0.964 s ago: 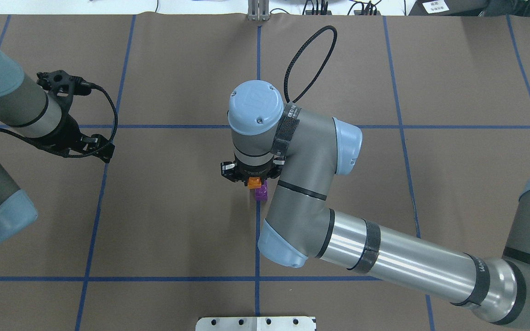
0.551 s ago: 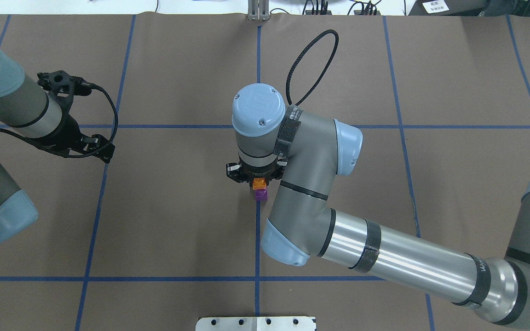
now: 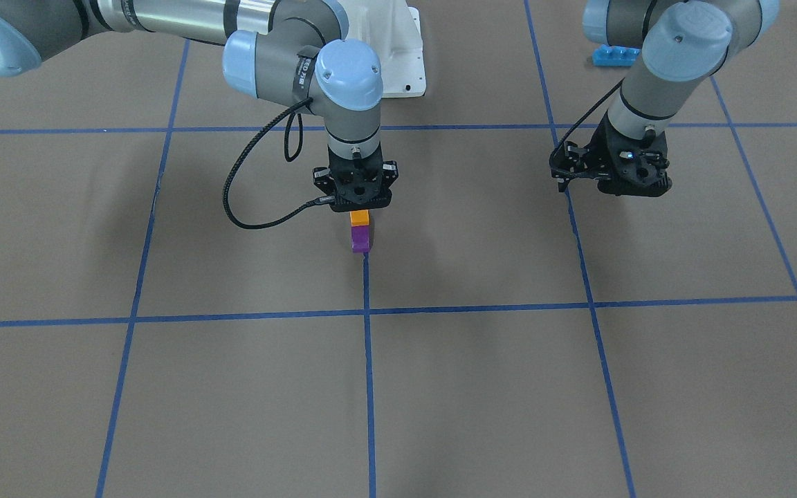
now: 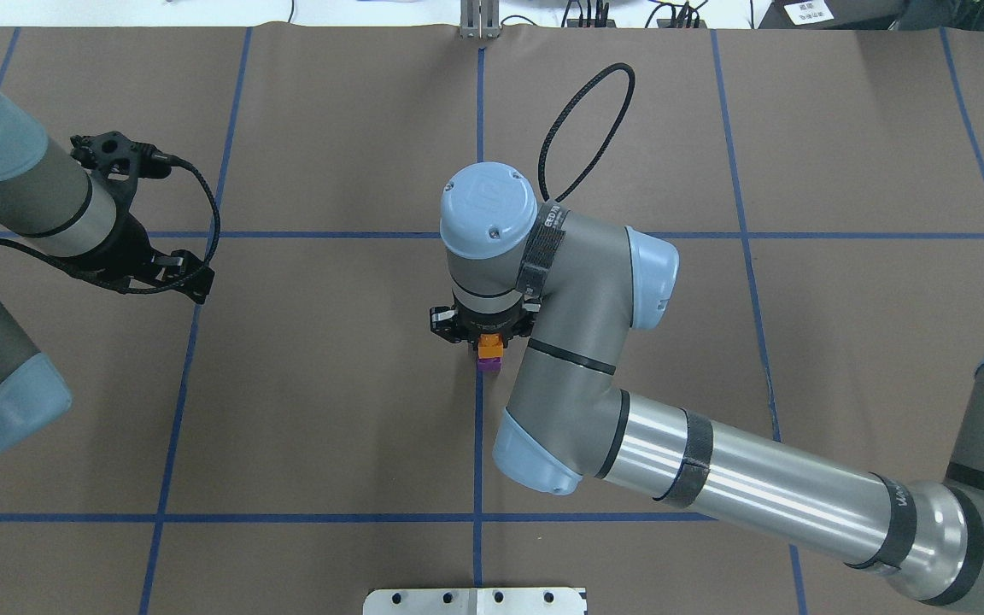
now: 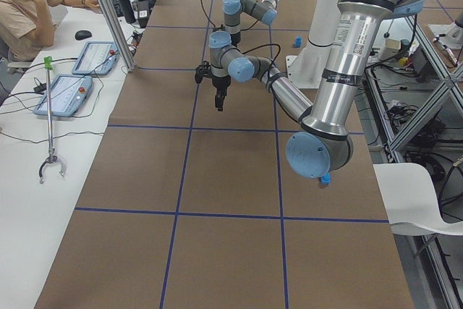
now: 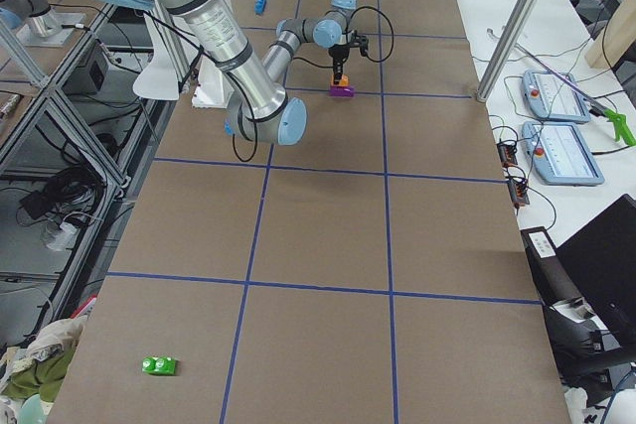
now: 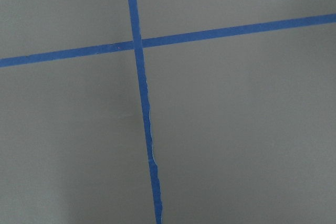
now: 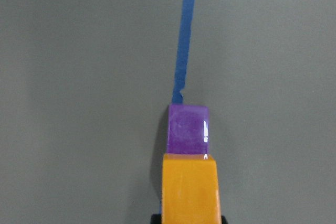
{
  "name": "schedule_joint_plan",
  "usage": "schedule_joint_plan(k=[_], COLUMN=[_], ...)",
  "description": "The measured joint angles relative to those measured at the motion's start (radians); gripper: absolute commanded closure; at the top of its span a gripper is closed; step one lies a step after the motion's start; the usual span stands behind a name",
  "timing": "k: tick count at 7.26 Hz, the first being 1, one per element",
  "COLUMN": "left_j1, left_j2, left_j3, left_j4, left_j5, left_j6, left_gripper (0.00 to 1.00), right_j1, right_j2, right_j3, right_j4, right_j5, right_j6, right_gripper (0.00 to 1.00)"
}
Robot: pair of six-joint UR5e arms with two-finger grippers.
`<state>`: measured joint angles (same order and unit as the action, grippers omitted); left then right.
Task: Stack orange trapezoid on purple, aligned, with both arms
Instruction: 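Align and lower the orange block onto the purple block with the right gripper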
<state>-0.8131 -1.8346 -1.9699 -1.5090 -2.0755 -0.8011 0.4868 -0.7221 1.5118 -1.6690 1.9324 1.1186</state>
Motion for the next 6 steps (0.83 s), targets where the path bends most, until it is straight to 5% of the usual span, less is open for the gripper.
schedule_joint_plan(k=[6], left_j1=[0.001], left_j2=[-0.003], left_j3=[0.000], left_j4=[0.001], left_j5=[0.000], left_j6=[-0.007], left_gripper=[0.00], right_j1=[-0.001], right_j2=[0.001], right_j3=[-0.039], right_j4=[0.054], right_j5=[-0.001], right_j6=[0.003], right_gripper=[1.00])
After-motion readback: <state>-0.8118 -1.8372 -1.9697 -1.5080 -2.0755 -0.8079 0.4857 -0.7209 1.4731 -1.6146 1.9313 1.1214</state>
